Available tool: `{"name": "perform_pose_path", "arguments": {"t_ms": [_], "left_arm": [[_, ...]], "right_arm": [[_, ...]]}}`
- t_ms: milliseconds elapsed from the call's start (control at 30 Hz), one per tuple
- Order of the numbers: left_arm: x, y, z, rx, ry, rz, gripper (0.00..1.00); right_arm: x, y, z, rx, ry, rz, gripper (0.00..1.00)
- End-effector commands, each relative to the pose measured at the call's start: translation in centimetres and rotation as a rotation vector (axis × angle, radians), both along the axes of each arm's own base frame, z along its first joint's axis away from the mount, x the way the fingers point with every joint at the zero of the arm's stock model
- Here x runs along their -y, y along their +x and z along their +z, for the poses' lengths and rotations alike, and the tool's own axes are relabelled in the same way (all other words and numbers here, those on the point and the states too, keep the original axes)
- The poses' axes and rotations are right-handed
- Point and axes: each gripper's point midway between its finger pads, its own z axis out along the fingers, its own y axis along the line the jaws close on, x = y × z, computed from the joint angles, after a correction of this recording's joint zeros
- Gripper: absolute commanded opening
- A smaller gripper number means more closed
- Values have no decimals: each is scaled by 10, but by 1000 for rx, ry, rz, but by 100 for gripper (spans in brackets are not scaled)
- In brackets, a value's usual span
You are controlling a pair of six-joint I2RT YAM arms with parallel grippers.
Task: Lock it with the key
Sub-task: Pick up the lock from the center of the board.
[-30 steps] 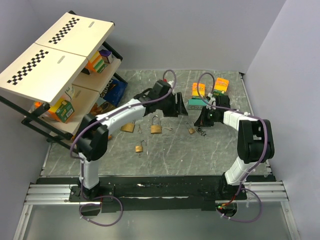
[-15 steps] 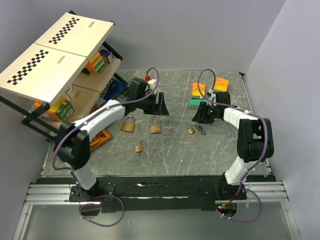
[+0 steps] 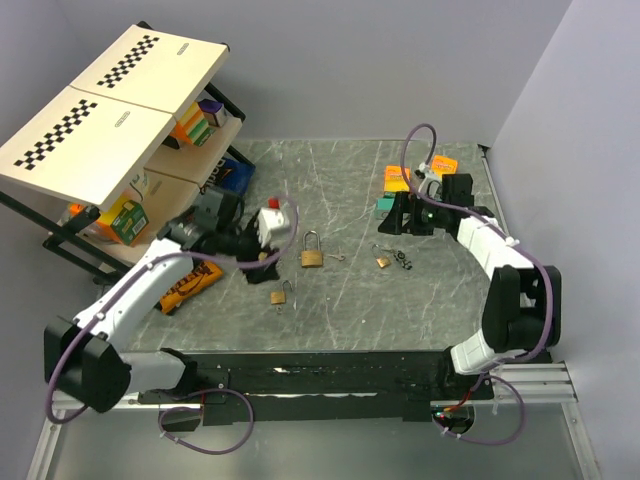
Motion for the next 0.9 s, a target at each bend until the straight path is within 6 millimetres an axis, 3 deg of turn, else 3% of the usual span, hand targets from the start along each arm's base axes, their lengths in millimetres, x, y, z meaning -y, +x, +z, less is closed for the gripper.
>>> {"name": "perform_pose_path", "arguments": {"t_ms": [0, 200, 533, 667, 867], "left_arm": [[-33, -24, -42, 179, 172, -208, 76], [-47, -23, -101, 243, 273, -301, 69], [-16, 9, -125, 279, 210, -322, 65], [-14, 7, -143, 225, 235, -365, 64], [-14, -12, -156, 192, 250, -455, 67]], "right_arm": [[-4, -7, 50, 144, 11, 72, 94], [-13, -30, 61, 169, 13, 110, 94], [-11, -53, 58, 183, -29, 131, 97], [-9, -56, 59, 187, -42, 133, 98], [-8, -58, 56, 181, -44, 125, 98]]}}
